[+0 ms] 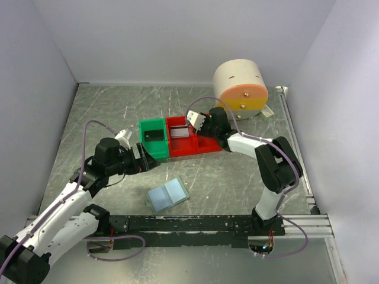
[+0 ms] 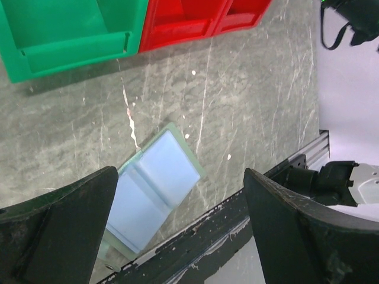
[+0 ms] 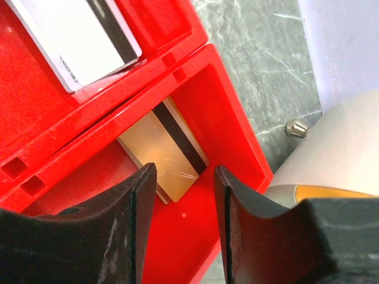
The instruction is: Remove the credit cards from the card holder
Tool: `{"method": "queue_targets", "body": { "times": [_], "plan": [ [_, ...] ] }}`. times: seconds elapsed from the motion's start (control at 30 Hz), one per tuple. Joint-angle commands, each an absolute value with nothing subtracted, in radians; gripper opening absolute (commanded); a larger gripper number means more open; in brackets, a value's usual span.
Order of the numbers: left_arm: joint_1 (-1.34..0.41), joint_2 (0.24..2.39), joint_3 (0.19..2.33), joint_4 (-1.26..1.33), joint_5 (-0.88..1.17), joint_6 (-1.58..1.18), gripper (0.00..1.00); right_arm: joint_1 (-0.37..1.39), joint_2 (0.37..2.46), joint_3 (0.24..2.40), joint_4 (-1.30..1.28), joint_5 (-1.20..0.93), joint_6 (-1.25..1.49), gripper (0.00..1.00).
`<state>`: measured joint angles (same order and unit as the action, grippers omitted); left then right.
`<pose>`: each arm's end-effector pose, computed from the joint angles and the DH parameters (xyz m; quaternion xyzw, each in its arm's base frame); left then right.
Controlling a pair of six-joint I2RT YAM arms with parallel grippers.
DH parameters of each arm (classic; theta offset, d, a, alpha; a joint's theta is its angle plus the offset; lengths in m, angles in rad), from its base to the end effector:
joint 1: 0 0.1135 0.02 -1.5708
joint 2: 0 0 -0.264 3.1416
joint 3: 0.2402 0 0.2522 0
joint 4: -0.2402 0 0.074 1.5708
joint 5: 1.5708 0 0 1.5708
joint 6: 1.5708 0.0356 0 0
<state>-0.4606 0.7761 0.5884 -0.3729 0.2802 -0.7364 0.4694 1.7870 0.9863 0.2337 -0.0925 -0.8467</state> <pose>0.1525 -0.0866 0.2541 -0.0522 0.8676 -0.3709 0.3270 0.3397 0.1760 0.1785 -0.5532 0.6793 -0.0503 0.4797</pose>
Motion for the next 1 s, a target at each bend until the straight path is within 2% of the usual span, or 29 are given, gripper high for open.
{"method": "queue_targets", "body": {
  "times": [0.0, 0.1, 0.23, 0.37, 0.6, 0.77, 0.97],
  "plan": [
    [-0.454, 0.767, 0.557, -0.369, 0.365, -0.776, 0.99, 0.465, 1.669, 0.993, 0.218, -0.121, -0.598, 0.44],
    [-0.454, 0.771, 0.535, -0.361, 0.402, -0.803, 0.97, 0.465, 1.587, 1.041, 0.17, -0.2, -0.264, 0.5],
    [-0.471, 0.766, 0.489, -0.341, 0.435, -0.853, 0.93, 0.465, 1.511, 1.054, 0.063, -0.385, 0.228, 0.51],
    [-0.566, 0.718, 0.458, -0.375, 0.354, -0.913, 0.94, 0.485, 1.508, 0.989, -0.009, -0.594, 0.51, 0.47],
    [-0.813, 0.73, 0.434, -0.372, 0.139, -1.065, 0.91, 0.701, 1.368, 0.77, -0.015, -0.352, 0.669, 0.41],
    [-0.9, 0.845, 0.47, -0.402, 0.007, -1.129, 0.88, 0.773, 1.373, 0.717, -0.052, -0.346, 0.698, 0.38],
    [-0.965, 0.948, 0.475, -0.384, -0.036, -1.167, 0.86, 0.809, 1.374, 0.657, -0.047, -0.371, 0.722, 0.36]
  ]
}}
